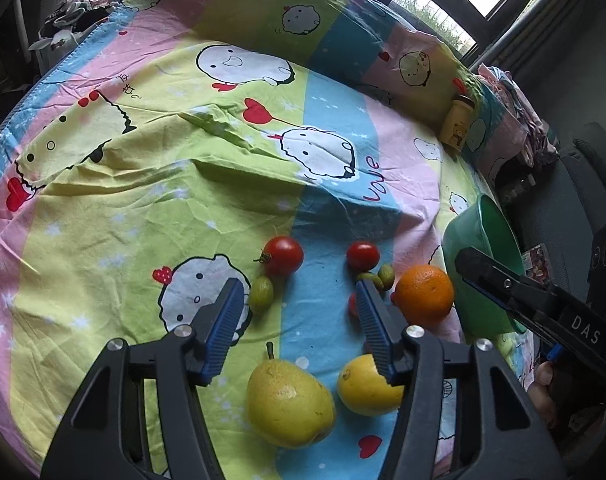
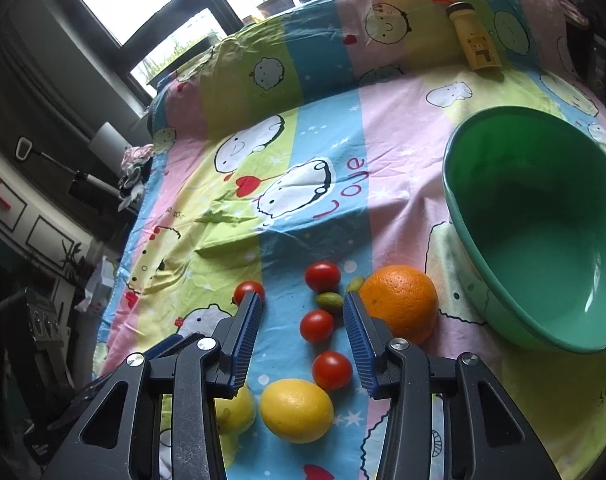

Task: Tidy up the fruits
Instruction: 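Move the left tool toward the cherry tomatoes and open its fingers, then close the left tool on a red cherry tomato and lift it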

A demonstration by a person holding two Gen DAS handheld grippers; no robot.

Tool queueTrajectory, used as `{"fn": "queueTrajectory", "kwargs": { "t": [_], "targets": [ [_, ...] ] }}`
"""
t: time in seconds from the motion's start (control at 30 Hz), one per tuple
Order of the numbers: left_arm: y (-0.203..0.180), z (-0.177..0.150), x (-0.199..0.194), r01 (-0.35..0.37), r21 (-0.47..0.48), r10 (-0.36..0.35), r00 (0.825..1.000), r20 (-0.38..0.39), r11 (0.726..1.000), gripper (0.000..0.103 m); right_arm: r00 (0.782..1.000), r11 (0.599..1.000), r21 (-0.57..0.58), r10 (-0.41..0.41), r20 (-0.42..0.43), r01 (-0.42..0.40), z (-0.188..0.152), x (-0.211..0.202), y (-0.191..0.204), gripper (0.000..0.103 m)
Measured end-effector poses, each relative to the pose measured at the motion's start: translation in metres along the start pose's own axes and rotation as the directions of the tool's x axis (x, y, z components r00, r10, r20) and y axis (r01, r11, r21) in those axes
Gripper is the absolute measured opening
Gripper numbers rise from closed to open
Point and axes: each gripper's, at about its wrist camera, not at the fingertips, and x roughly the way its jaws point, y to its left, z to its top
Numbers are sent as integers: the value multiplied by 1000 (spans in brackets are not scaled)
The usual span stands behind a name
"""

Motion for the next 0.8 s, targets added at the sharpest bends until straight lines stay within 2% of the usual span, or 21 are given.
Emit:
{"fn": "queueTrajectory", "kwargs": {
  "t": [0.07, 0.2, 0.33, 0.43, 0.57, 0.7, 0.8],
  "targets": [
    [-5, 18, 6, -36, 2, 36, 999, 9, 999, 57, 999, 1000, -10, 3, -32, -4, 16, 9, 5, 41],
    [-4, 39, 24, -3, -6, 3, 1000, -24, 1000, 49, 996, 999, -34, -30, -79, 27, 39, 33, 13, 37],
    [2, 33, 47, -54, 12, 55, 996, -70, 998, 44, 988, 999, -30, -35, -148, 30, 40, 63, 5, 37],
    [9, 31, 59, -54, -2, 54, 992, -113, 999, 43, 972, 996, -21, -95, -214, 92, 37, 87, -1, 37],
    [13, 29, 63, -68, 4, 68, 991, -117, 998, 43, 964, 994, -49, -106, -243, 96, 33, 101, 3, 37],
    [15, 28, 69, -61, -7, 60, 988, -140, 998, 43, 949, 983, -97, -175, -263, 155, 28, 111, 4, 37],
    [13, 26, 73, -67, 7, 68, 987, -146, 998, 43, 942, 980, -101, -191, -276, 169, 26, 115, 0, 37]
  ]
}}
